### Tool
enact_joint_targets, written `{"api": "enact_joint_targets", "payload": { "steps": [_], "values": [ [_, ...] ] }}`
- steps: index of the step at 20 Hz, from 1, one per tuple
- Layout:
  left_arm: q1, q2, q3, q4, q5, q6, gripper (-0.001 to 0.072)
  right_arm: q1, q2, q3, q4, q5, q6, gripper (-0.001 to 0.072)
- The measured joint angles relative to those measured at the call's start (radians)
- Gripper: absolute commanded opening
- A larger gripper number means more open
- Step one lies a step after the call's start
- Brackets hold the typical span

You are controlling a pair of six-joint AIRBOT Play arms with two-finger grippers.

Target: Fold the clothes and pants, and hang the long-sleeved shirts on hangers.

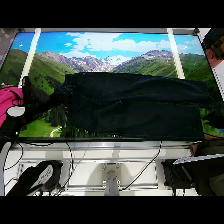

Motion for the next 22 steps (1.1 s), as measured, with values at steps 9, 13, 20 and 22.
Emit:
{"api": "enact_joint_targets", "payload": {
  "steps": [9,13,20,22],
  "values": [
    [0.000,0.000,0.000,0.000,0.000,0.001,0.0019,0.000,-0.001,-0.158,-0.074,0.135,0.003,0.0469],
    [0.000,0.000,0.000,0.002,0.000,0.005,0.0019,0.000,-0.002,-0.181,-0.107,0.110,0.030,0.0015],
    [-0.001,0.004,0.001,0.004,0.000,0.032,0.0017,0.000,0.059,-0.176,0.022,0.208,0.080,0.0010],
    [-0.001,0.015,0.008,0.011,0.000,0.048,0.0016,-0.009,0.100,-0.142,0.123,0.221,0.098,0.0010]
  ]
}}
